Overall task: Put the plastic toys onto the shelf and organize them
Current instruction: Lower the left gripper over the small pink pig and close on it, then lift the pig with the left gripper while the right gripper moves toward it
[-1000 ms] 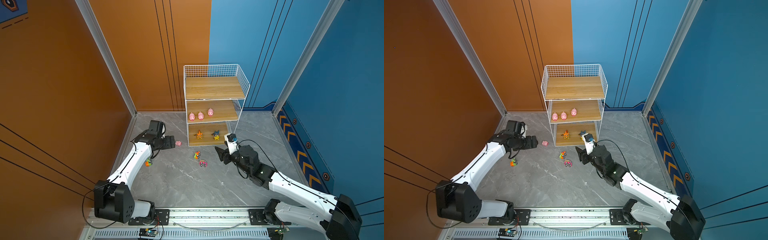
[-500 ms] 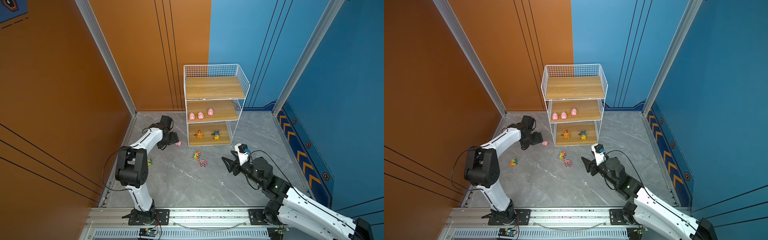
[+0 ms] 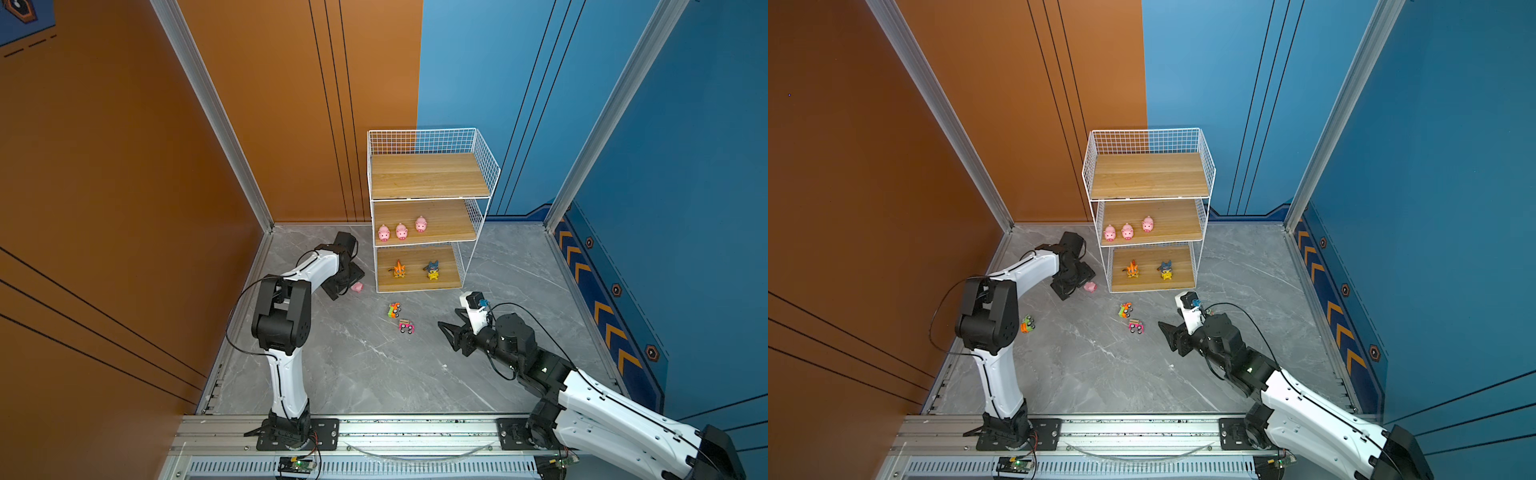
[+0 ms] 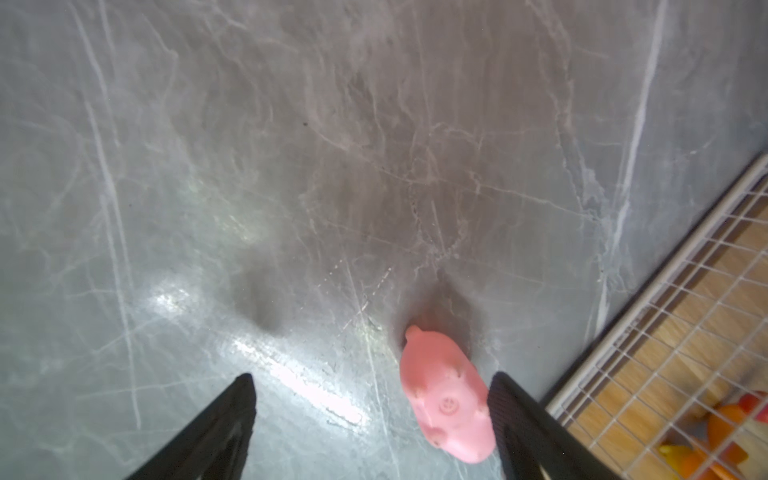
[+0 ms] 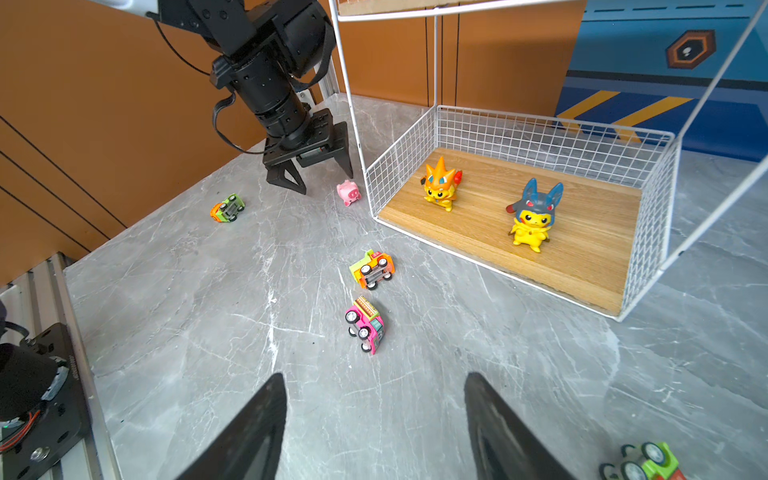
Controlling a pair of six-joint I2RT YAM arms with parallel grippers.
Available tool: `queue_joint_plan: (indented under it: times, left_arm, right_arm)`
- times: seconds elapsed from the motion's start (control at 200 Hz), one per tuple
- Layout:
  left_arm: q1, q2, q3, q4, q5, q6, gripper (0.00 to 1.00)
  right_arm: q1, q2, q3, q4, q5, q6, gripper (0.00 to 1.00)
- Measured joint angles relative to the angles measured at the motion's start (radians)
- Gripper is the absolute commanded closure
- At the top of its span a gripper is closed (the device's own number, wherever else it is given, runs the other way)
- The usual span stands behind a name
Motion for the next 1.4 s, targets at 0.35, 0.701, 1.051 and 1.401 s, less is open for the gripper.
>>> queue_joint_plan:
  times: [0.35,0.701,1.051,1.401]
  left_arm:
    - [-0.020,0.062,0.040,0.012,-0.002,-0.177,0.22]
    - [-0.029,0.090,0.068,0.054,0.003,-0.279,0.40]
    - [-0.030,0.094,0.035,0.155,0.027,-0.317,0.72]
    - [-0.008,-0.061,-0.223,0.335,0.076,-0.245,0.74]
  right_arm:
    - [0.000,0.000,-0.016,0.000,-0.016,0.000,0.31]
    - [-0.003,0.005,-0.030,0.013,-0.016,0.000,0.31]
    - [-0.007,0.020,-0.032,0.026,-0.016,0.004,0.31]
    - [0.010,0.100,-0.027,0.051,-0.037,0.080,0.32]
